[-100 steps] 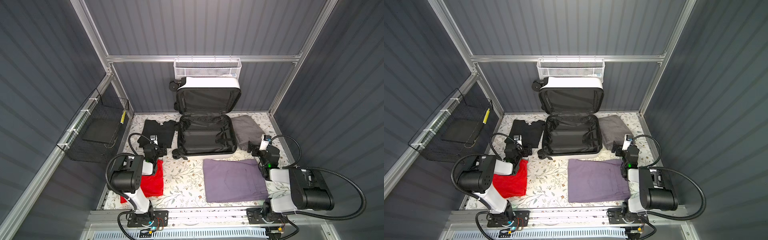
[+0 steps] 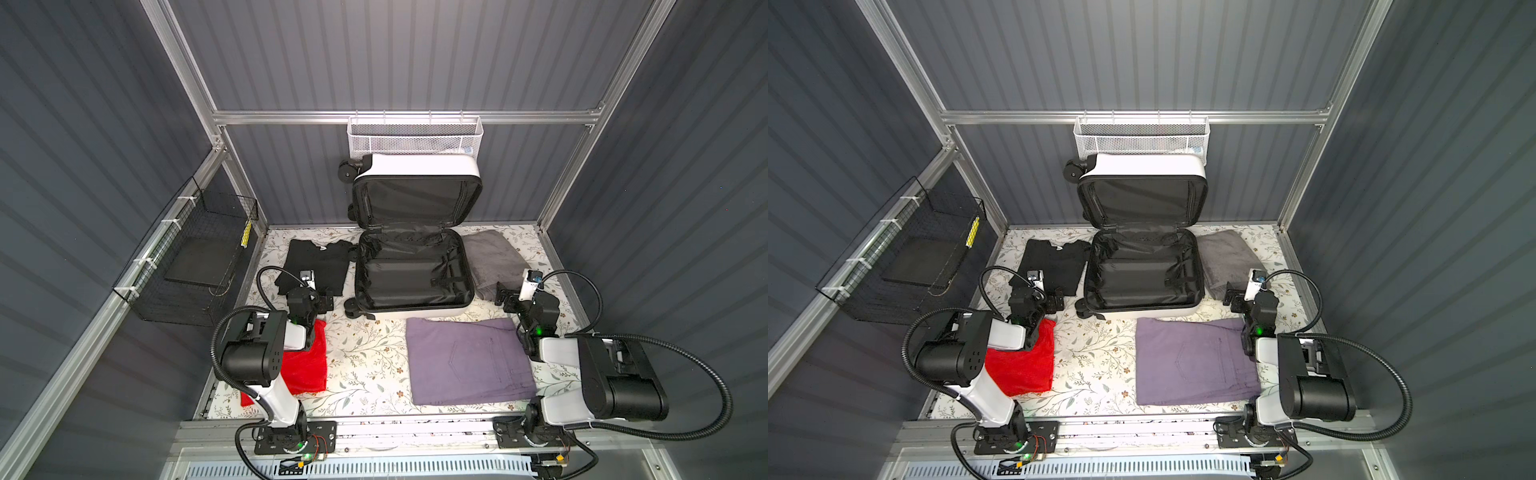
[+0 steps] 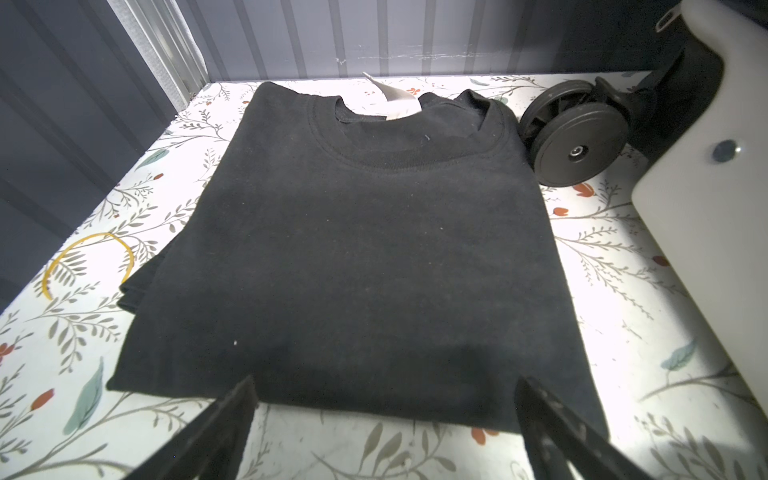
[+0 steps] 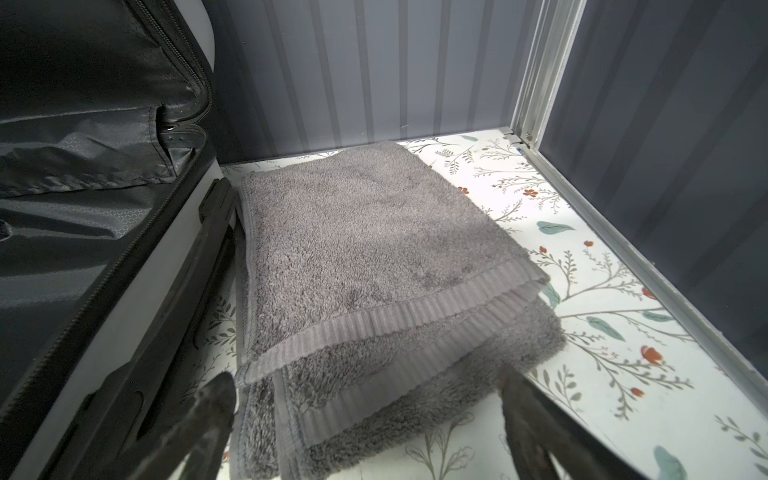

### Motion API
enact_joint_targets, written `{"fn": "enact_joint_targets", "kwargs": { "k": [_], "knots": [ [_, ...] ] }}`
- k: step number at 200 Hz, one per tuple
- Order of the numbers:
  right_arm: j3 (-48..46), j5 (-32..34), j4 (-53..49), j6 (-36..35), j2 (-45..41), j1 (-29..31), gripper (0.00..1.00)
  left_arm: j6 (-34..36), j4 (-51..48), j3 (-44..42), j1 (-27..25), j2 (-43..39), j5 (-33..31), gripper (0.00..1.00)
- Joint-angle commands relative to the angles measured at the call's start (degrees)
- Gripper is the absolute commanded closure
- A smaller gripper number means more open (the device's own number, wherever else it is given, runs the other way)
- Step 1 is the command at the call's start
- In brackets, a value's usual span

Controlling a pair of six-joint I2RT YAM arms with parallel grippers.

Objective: Pack the luggage

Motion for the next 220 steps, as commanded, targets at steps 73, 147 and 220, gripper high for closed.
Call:
{"fn": "enact_joint_targets", "kwargs": {
  "k": [73, 147, 220],
  "knots": [
    [0.0, -0.7, 1.7, 0.5, -0.6, -0.9, 0.01, -0.8, 0.4, -0.3, 0.1, -1.0, -2.6, 0.00],
    [9.9, 7.3, -33.7, 8.0, -19.8, -1.2, 0.01, -9.8, -33.0, 11.9, 0.3, -15.8, -9.0, 0.00],
    [20.6, -7.3, -62.8, 32.2, -34.5, -4.1, 0.01, -24.3, -67.5, 25.7, -2.9, -26.7, 5.9, 0.00]
  ]
}}
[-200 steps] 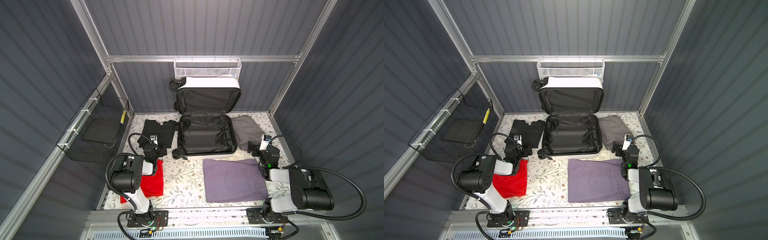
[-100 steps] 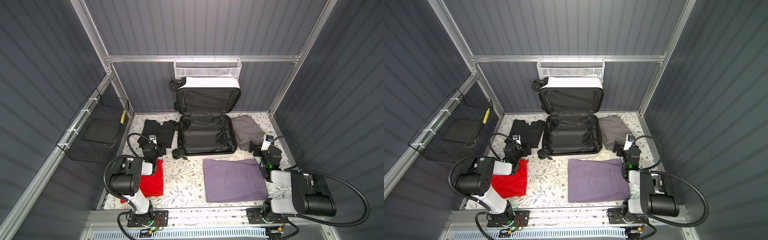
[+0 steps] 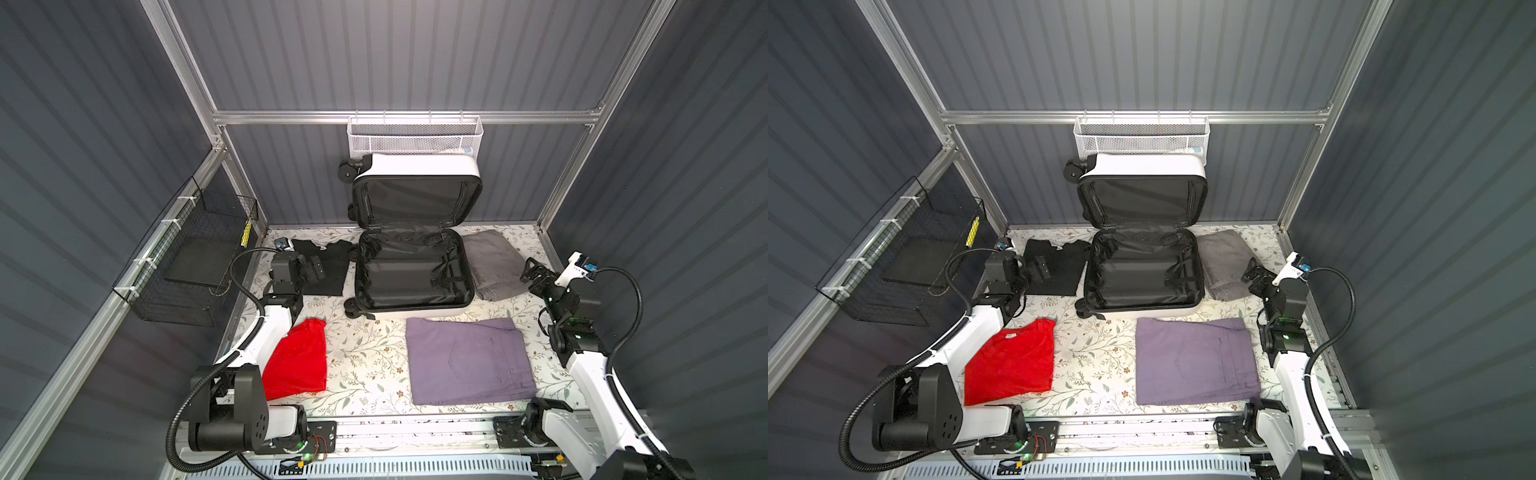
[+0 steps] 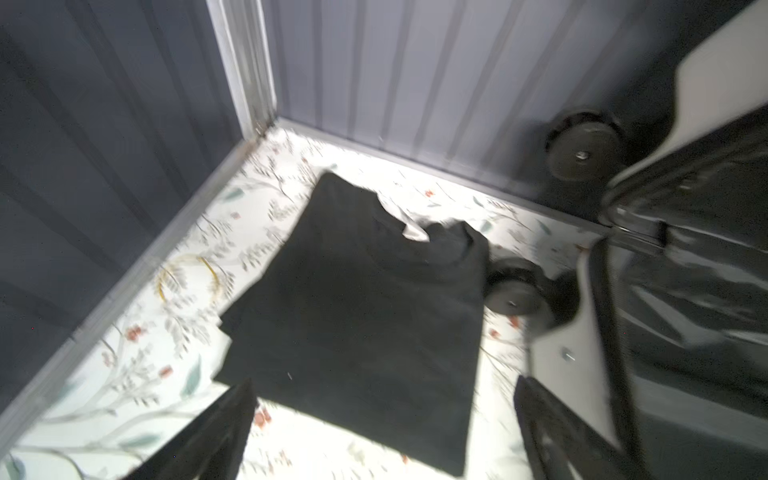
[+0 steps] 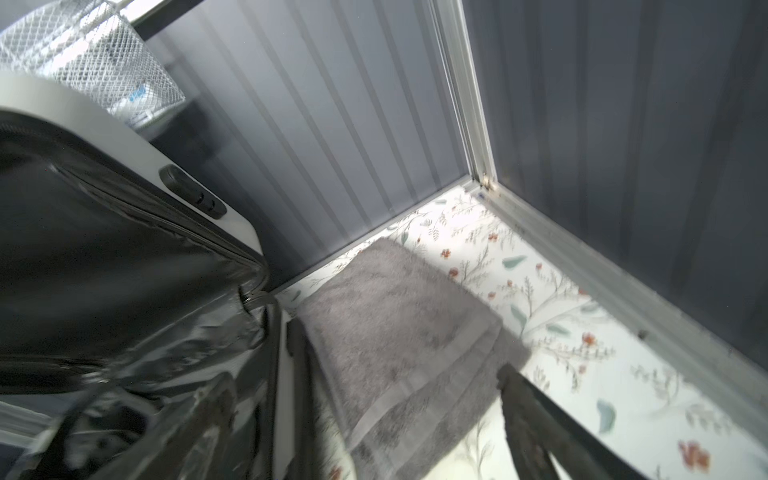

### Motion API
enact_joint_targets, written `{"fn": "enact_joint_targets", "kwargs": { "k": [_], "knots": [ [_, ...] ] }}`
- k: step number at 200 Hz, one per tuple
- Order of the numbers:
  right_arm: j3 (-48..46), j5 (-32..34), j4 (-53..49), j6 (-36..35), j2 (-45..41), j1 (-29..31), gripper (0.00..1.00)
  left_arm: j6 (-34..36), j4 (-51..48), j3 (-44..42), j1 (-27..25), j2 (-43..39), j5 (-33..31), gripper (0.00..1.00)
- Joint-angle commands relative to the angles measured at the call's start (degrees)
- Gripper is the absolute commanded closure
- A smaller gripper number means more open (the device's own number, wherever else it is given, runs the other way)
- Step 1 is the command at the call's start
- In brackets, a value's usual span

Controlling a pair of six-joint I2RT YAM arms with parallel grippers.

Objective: Pack the luggage
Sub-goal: 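Reach both grippers to the folded purple jeans and grasp its edges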

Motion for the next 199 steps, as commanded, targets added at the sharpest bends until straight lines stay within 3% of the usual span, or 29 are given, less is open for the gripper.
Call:
{"fn": "enact_joint_targets", "kwargs": {
  "k": [1, 25, 45, 60, 77, 113, 161, 199],
  "knots": [
    [5.0, -8.6, -17.3, 7.2, -0.5, -0.1, 0.01, -5.5, -17.7, 3.6, -2.3, -3.5, 8.1, 0.00],
    [11.3, -13.0, -34.6, 6.6, 3.2, -0.1, 0.05, -8.5, -29.3, 6.8, -6.1, -5.7, 13.9, 0.00],
    [12.1, -16.3, -41.6, 5.5, 5.4, -0.1, 0.08, -12.8, -32.6, 6.0, -10.4, -9.1, 17.5, 0.00],
    [10.9, -15.7, -44.0, 4.8, 5.1, -0.1, 0.10, -15.8, -34.8, 5.6, -14.4, -11.6, 16.7, 0.00],
    [9.3, -9.1, -47.0, 4.1, 4.6, 0.0, 0.13, -18.9, -36.9, 5.7, -18.1, -13.2, 16.1, 0.00],
    [6.5, -3.4, -48.1, 4.8, 5.8, -0.1, 0.18, -25.3, -33.1, 3.3, -28.6, -13.1, 14.0, 0.00],
    [6.3, 3.2, -49.6, 8.0, 12.3, -0.2, 0.16, -28.9, -25.8, 1.8, -42.6, -7.5, 9.0, 0.00],
    [5.9, 2.4, -48.2, 8.8, 14.3, -0.5, 0.14, -29.3, -17.7, -0.2, -49.8, -1.8, 8.3, 0.04]
  ]
}}
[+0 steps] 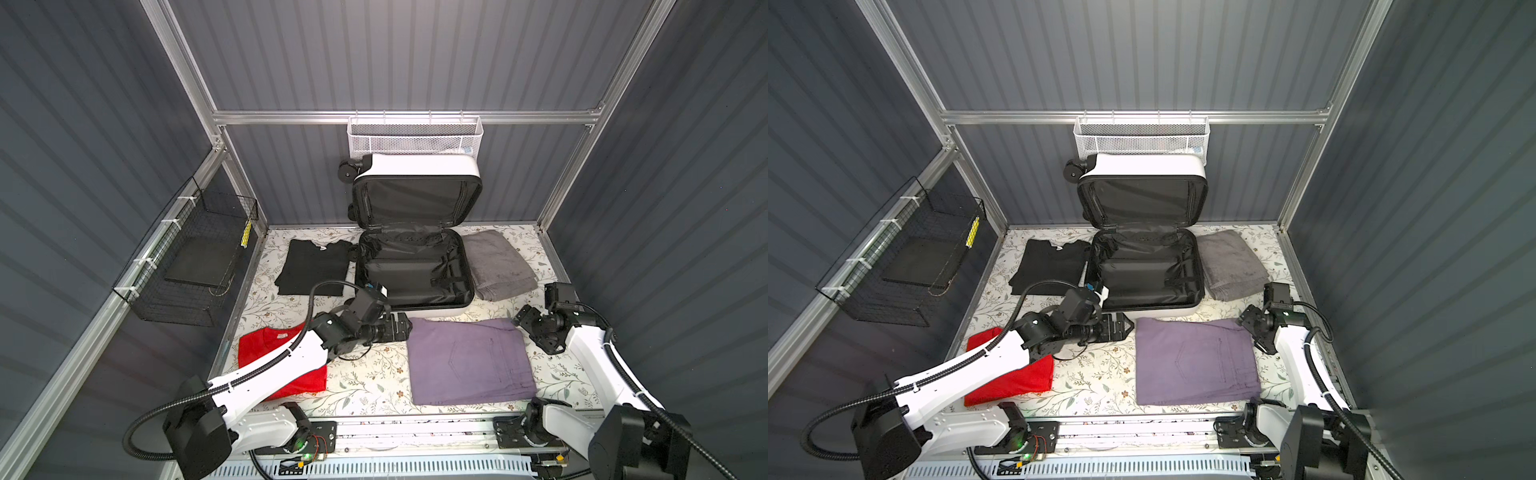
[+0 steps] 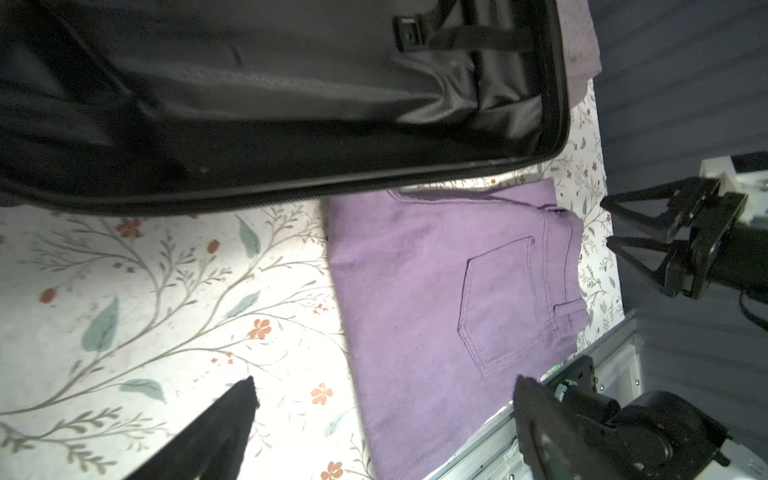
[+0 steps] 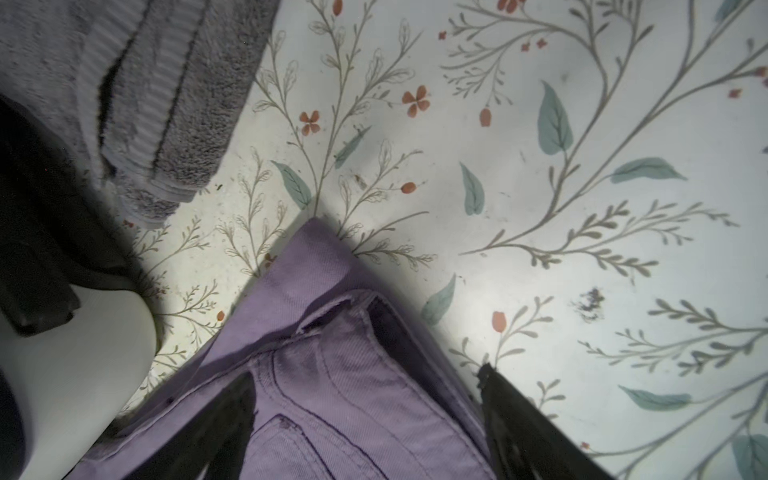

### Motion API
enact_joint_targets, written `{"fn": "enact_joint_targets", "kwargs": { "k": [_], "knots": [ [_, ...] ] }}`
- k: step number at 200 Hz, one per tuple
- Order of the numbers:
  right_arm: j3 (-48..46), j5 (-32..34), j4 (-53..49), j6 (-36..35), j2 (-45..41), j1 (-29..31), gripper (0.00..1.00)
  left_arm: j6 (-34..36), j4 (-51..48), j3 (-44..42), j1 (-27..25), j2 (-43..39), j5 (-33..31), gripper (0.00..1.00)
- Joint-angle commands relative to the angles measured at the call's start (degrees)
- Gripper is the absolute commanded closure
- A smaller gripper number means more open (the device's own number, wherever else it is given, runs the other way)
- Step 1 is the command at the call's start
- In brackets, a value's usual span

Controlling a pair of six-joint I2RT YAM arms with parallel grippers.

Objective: Pack the luggage
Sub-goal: 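Reach both grippers to the folded purple jeans and grasp its edges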

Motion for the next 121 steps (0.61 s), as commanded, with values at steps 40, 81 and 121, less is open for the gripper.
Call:
{"fn": "enact_joint_targets", "kwargs": {
  "k": [40, 81, 121],
  "knots": [
    [-2.6, -1.1, 1.3, 0.7, 2.7, -1.4, 0.14, -0.4, 14.4, -3.8, -7.1, 10.0, -1.5, 0.12],
    [-2.8, -2.7, 1.7, -0.2, 3.2, -3.0, 0.12, -0.7, 17.6, -6.7, -7.3, 13.4, -3.1, 0.15],
    [-3.0, -4.2, 2.3, -0.7, 3.9, -4.1, 0.09, -0.9, 21.2, -10.3, -7.3, 14.3, -3.2, 0.15]
  ]
}}
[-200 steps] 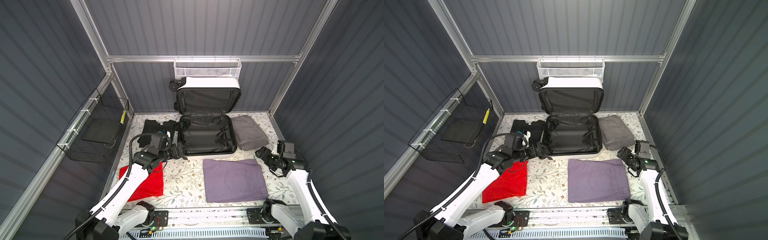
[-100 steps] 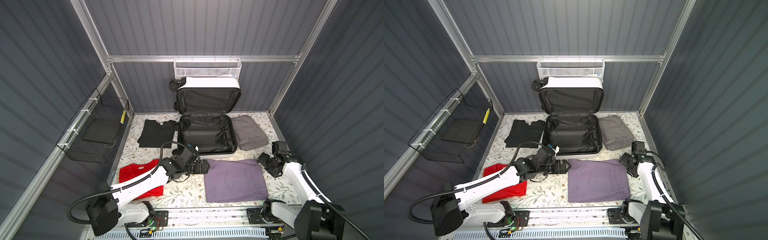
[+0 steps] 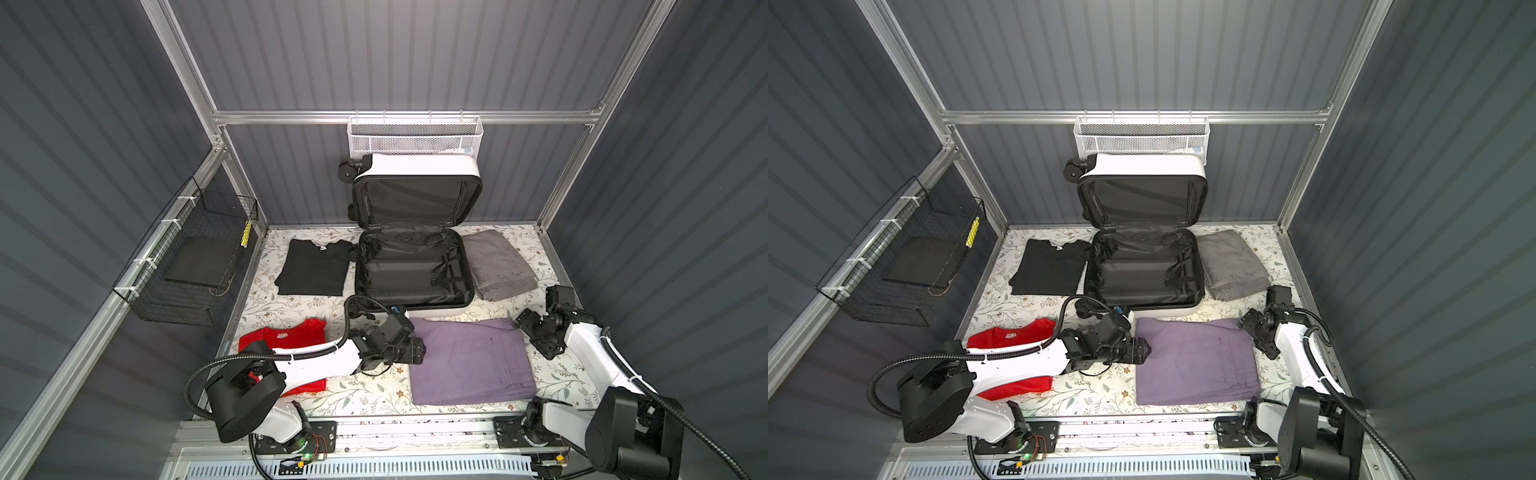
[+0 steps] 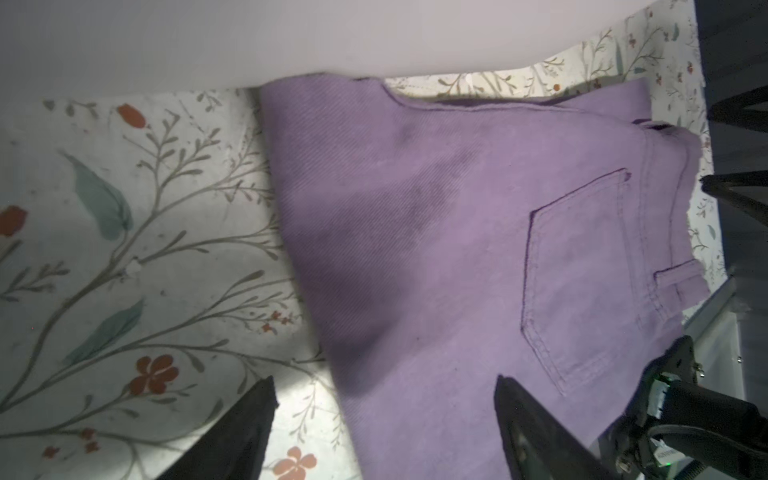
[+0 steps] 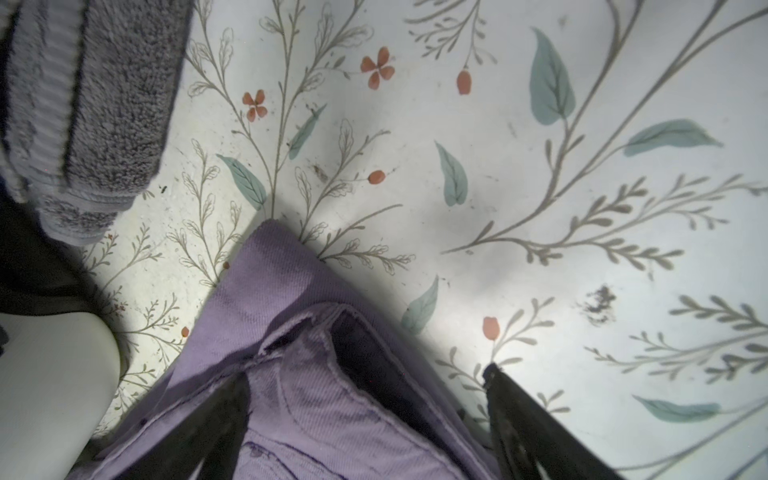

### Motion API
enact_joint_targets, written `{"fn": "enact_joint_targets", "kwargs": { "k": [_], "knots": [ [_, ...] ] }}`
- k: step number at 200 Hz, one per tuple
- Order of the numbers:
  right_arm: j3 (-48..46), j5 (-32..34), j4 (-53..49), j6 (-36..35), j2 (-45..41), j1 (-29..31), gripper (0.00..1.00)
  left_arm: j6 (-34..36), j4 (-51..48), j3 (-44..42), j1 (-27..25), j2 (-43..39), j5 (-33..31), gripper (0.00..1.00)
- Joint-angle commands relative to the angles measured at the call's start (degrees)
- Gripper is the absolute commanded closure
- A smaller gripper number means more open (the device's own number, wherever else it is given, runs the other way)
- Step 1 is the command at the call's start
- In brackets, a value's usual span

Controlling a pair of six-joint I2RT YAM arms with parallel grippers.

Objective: Pack the luggage
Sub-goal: 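Reach both grippers to the folded purple jeans and grasp its edges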

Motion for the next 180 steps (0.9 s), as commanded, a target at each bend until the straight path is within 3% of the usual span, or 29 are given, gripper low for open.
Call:
{"fn": "enact_joint_targets", "kwargs": {
  "k": [1, 31, 105, 180],
  "knots": [
    [-0.7, -1.2, 0.1, -0.7, 0.6, -0.7, 0.09, -0.2, 3.3, -1.1, -0.1, 1.0, -0.4, 0.15],
    [-1.4, -1.4, 0.5, -1.1, 1.5, -1.8, 0.04, -0.1, 6.9, -1.3, -0.1, 3.7, 2.1, 0.16],
    [-2.7, -5.7, 2.2, -2.1, 3.5, -5.1, 0.02, -1.1, 12.9, -1.7, -0.1, 8.1, 4.3, 0.26],
    [-4.7, -16.4, 5.6, -4.7, 4.3, -6.0, 0.05, -2.2, 17.3, -1.4, -0.1, 10.2, 5.5, 0.33]
  ]
}}
